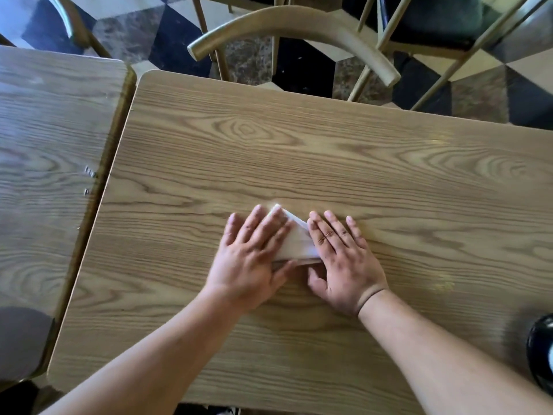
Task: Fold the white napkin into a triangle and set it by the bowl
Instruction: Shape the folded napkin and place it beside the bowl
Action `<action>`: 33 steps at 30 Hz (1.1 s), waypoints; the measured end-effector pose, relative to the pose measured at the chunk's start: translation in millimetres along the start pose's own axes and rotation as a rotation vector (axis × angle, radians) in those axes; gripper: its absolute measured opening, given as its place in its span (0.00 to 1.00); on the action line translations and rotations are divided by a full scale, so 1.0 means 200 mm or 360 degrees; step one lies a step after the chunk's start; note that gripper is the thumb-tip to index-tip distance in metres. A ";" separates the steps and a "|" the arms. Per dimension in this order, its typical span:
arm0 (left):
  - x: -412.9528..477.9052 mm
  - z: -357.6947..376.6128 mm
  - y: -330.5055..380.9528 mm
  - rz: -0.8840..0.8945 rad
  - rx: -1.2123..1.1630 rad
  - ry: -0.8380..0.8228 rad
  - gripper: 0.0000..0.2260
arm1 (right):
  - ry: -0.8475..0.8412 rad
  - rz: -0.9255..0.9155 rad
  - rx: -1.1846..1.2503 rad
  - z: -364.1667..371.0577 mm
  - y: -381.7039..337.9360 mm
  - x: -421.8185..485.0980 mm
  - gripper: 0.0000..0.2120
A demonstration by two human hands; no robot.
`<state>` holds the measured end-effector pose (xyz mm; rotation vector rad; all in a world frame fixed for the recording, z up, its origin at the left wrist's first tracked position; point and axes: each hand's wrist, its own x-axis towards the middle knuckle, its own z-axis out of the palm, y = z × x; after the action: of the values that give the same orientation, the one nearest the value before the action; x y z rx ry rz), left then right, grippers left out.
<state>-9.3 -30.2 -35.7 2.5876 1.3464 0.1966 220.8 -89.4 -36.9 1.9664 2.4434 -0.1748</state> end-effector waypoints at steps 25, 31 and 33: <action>-0.11 -0.06 -0.20 -0.0158 0.0077 -0.0179 0.35 | 0.0098 0.0332 0.0458 -0.20 -0.39 0.13 0.41; -0.13 -0.04 -0.21 -0.0038 0.0200 -0.0193 0.38 | -0.0057 0.0005 0.0442 -0.03 -0.61 0.27 0.39; -0.11 -0.05 -0.21 -0.0087 0.0138 -0.0182 0.37 | 0.0036 -0.0012 0.0307 0.02 -0.49 0.21 0.37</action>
<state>-57.2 -24.0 -36.7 2.5839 1.4117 -0.0185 116.9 -69.1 -34.6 2.0410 2.5355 -0.4045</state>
